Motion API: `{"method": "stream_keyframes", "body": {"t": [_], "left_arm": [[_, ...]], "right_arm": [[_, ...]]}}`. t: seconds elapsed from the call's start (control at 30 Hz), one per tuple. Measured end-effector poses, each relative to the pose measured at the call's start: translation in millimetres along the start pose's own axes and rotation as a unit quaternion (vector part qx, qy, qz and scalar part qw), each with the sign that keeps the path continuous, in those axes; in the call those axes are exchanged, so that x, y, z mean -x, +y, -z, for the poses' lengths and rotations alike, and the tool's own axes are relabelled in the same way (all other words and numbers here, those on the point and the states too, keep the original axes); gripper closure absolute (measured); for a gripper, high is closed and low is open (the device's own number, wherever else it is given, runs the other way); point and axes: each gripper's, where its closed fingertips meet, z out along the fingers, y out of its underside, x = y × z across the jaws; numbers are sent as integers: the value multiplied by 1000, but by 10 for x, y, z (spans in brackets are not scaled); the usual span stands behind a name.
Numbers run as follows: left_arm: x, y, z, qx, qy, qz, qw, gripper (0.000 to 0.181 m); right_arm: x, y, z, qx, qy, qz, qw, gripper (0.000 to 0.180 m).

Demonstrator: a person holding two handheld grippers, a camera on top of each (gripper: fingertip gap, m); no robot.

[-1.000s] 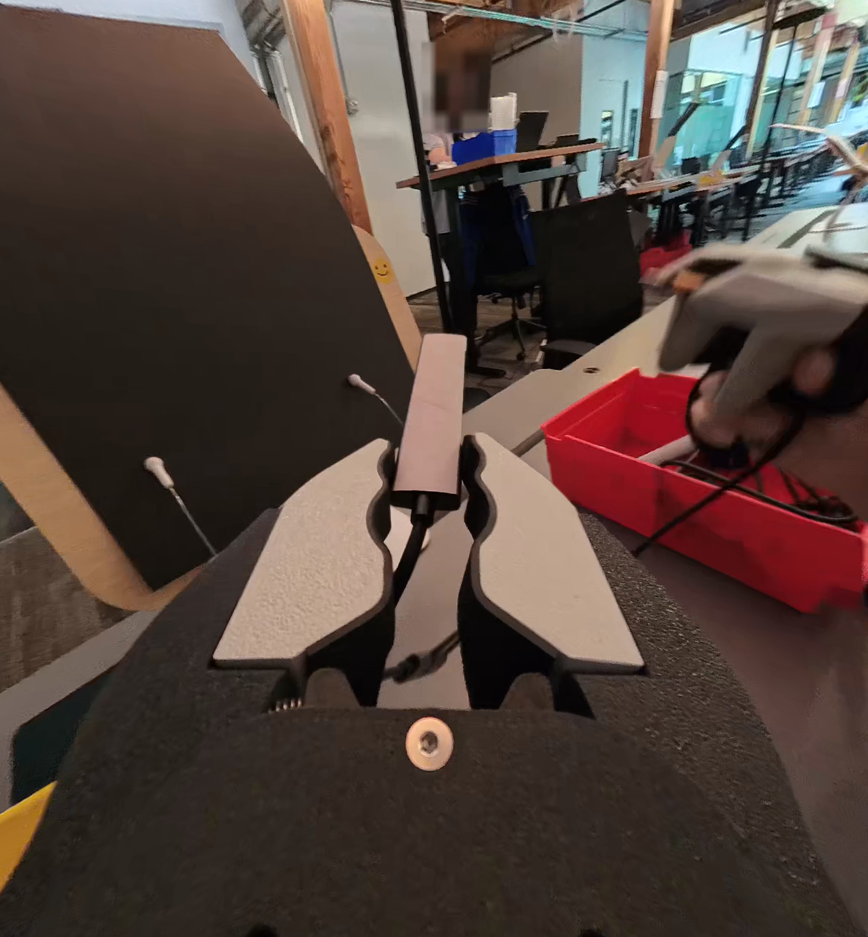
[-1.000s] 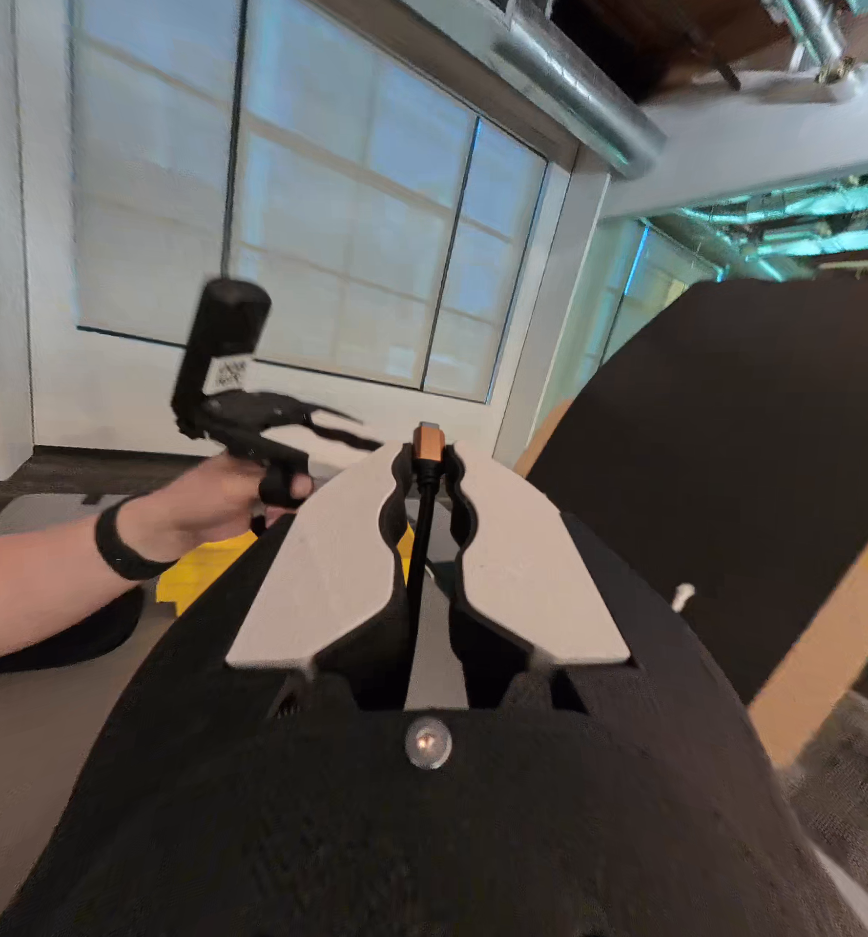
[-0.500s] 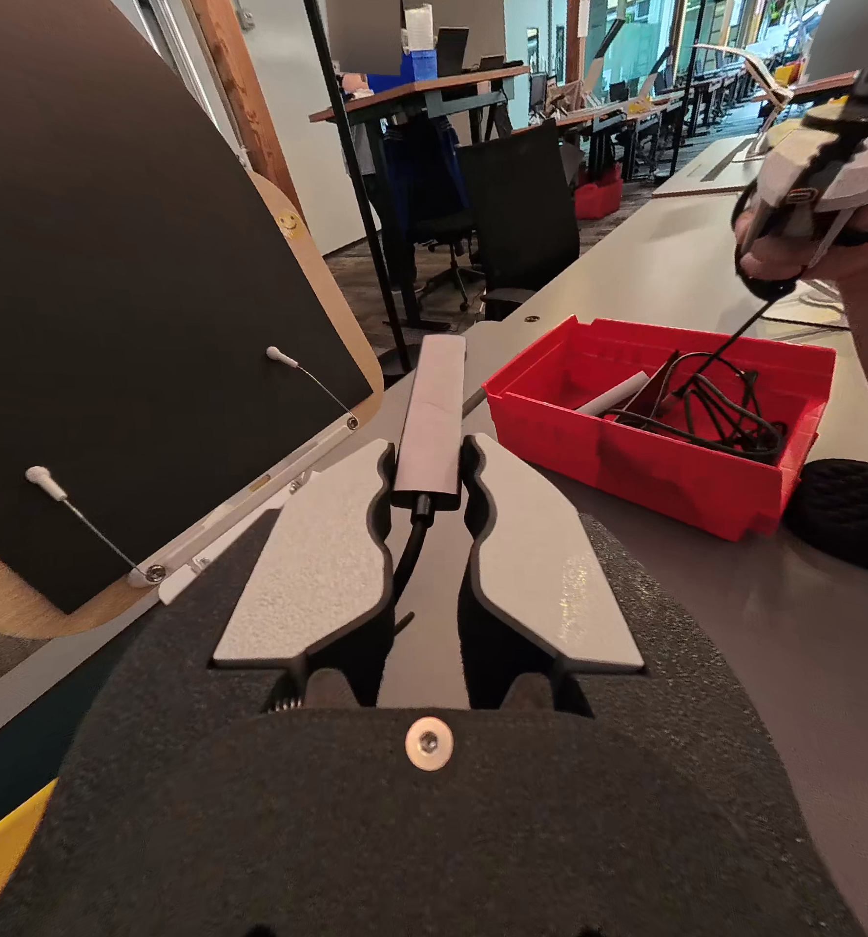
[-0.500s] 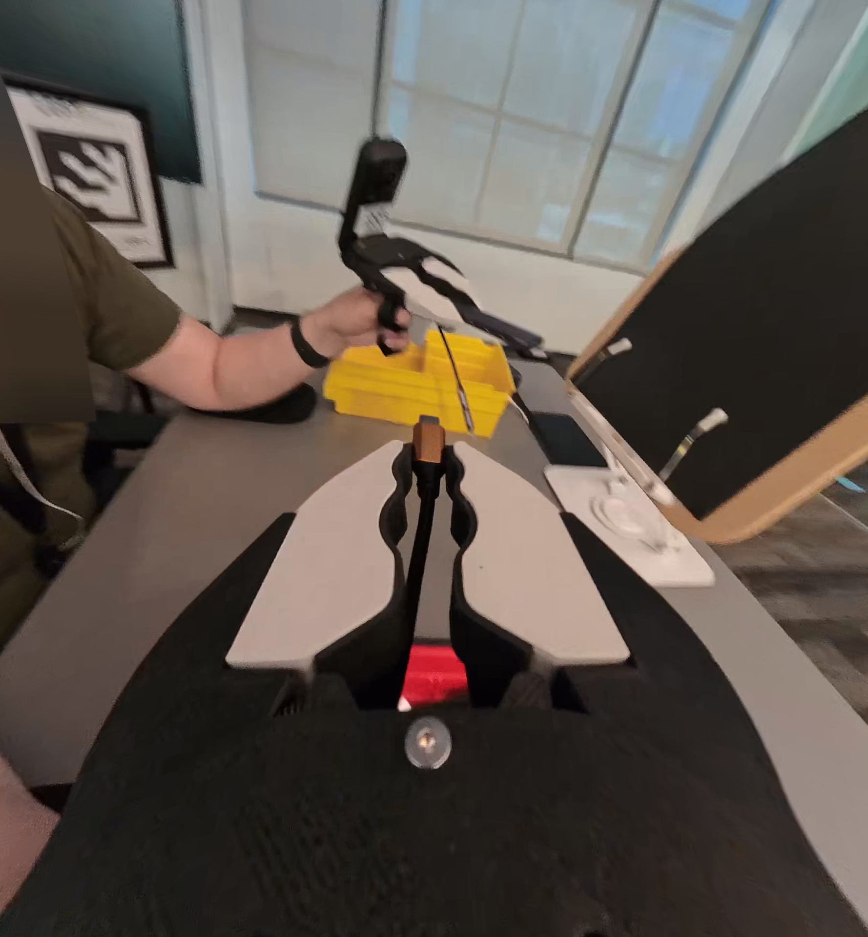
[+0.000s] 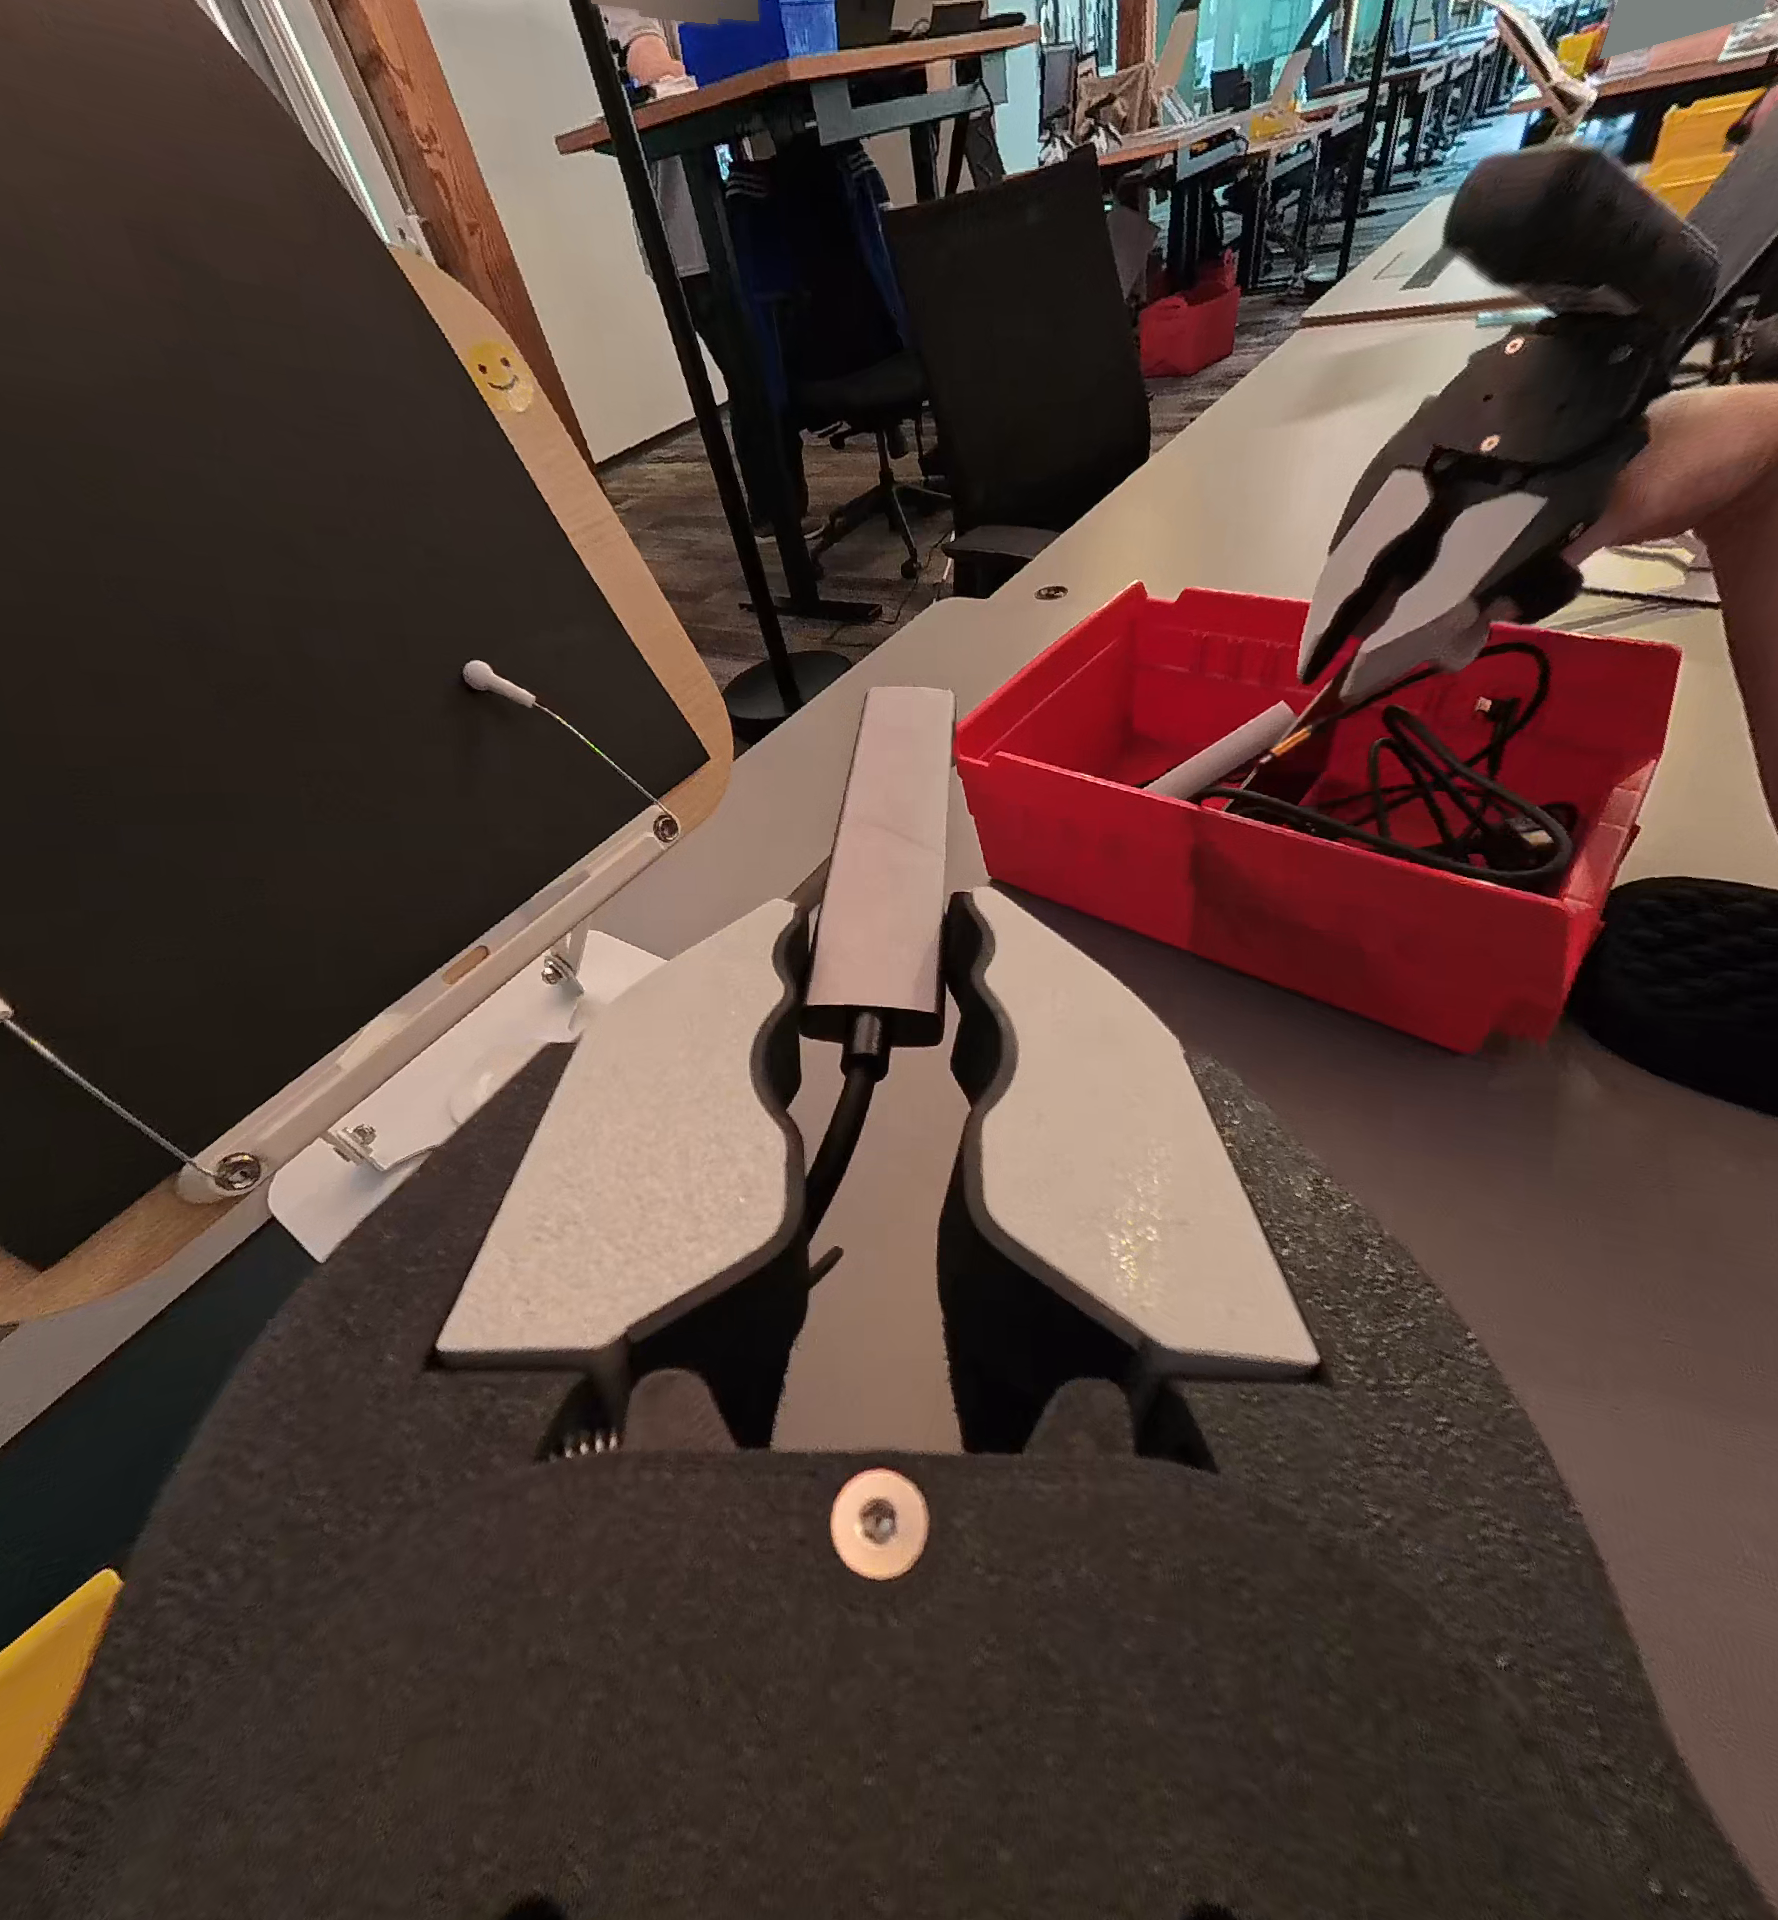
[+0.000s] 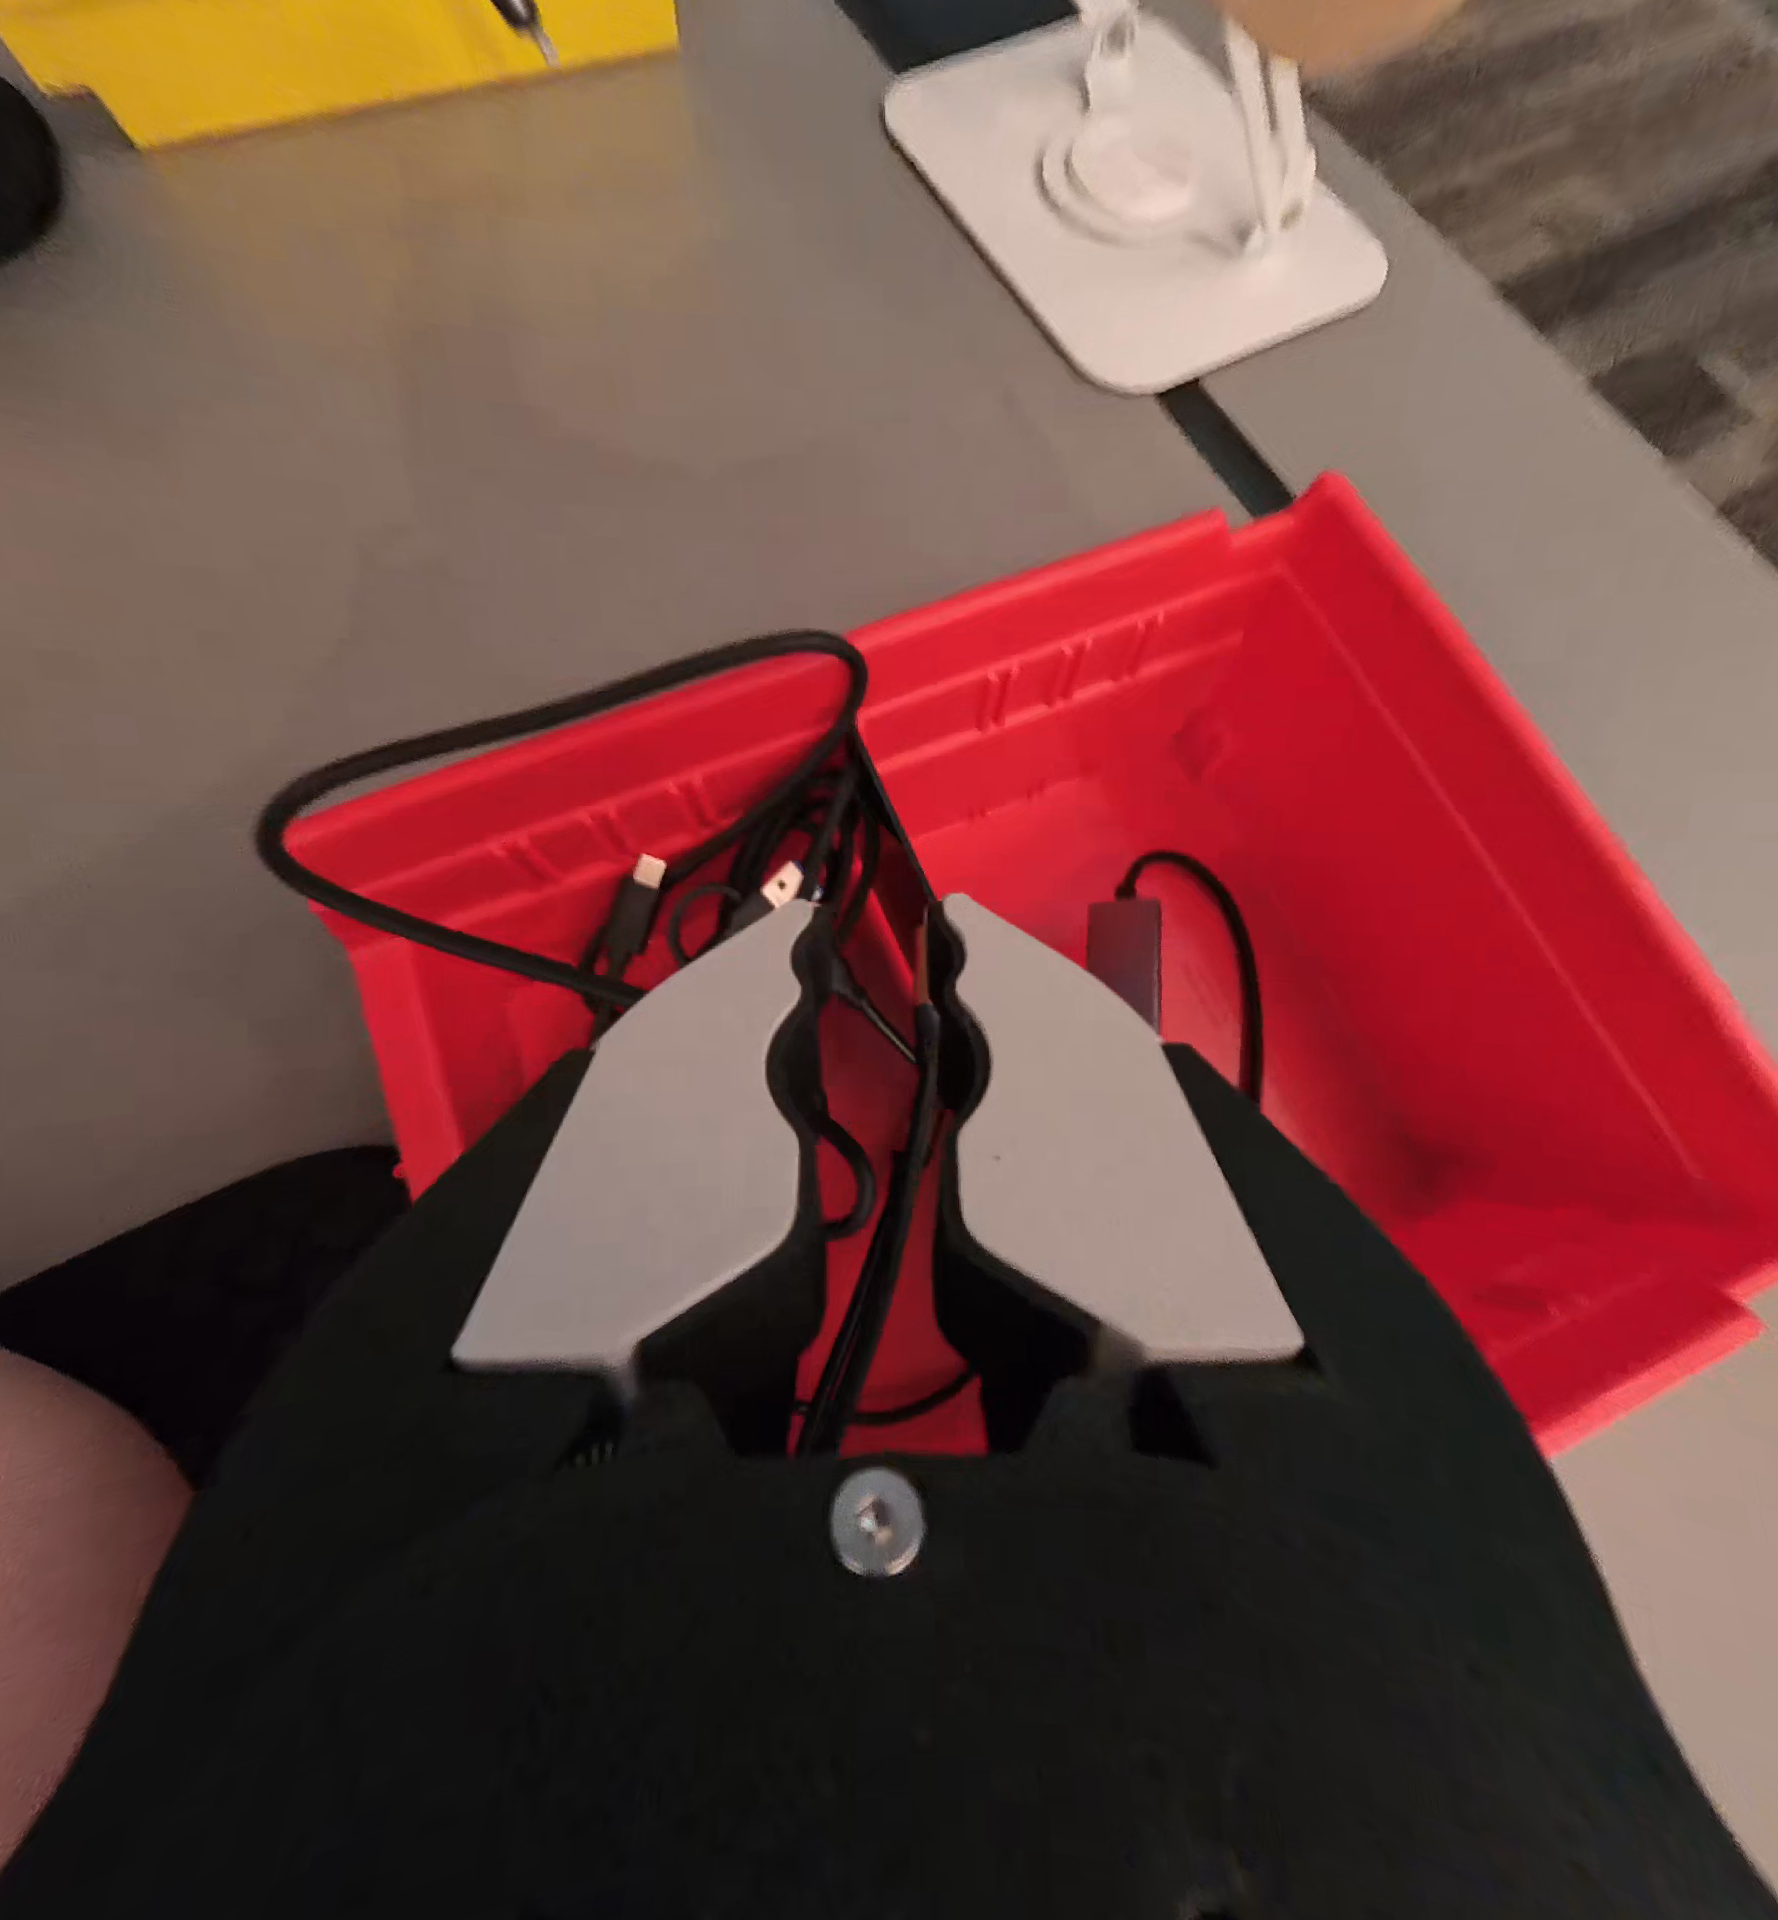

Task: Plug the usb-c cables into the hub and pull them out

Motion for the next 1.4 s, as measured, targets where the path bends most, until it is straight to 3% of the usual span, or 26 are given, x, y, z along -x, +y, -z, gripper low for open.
{"method": "stream_keyframes", "body": {"t": [0.1, 0.17, 0.23, 0.33, 0.43, 0.5, 0.57, 0.73, 0.8, 0.87, 0.93, 1.0, 1.07, 1.27, 1.4], "left_arm": [[-49, -17, 0, -2, 11, -5, 1000, 156], [-133, -27, -4, -1, 30, -13, 999, 156], [-264, -38, -11, -1, 61, -27, 998, 156], [-497, -38, -23, 1, 103, -74, 992, 156], [-697, 8, -42, 13, 123, -136, 983, 156], [-814, 51, -56, 22, 132, -176, 975, 156], [-885, 81, -77, 30, 130, -202, 970, 156], [-986, 103, -121, 32, 130, -216, 967, 156], [-987, 120, -132, 34, 129, -221, 966, 156], [-996, 113, -137, 29, 135, -202, 970, 156], [-931, 52, -156, 12, 112, -182, 977, 146], [-794, -26, -131, 0, 70, -180, 981, 115], [-670, -142, -43, -19, 46, -166, 985, 107], [-319, -429, 298, -66, 13, -91, 994, 115], [-191, -386, 367, -46, 9, -77, 996, 117]], "right_arm": [[-3, -380, 280, -78, 64, 64, 993, 150], [126, -855, 479, -166, 102, 129, 972, 147], [494, -1338, 550, -251, 85, 208, 942, 146], [1146, -1761, 293, -301, -1, 293, 907, 131], [1470, -1892, -177, -273, -39, 339, 899, 129], [1607, -1803, -453, -230, -81, 349, 905, 132], [1584, -1783, -621, -210, -79, 346, 911, 147], [1517, -1732, -866, -173, -82, 326, 926, 144], [1557, -1679, -893, -156, -93, 339, 923, 156], [1563, -1669, -887, -139, -89, 341, 926, 156], [1507, -1693, -825, -130, -66, 339, 929, 156], [1345, -1721, -705, -132, -17, 350, 927, 156], [1155, -1746, -456, -148, 29, 340, 928, 156], [402, -1291, 577, -152, 168, 247, 942, 156], [-74, -669, 568, -82, 175, 159, 968, 156]]}}
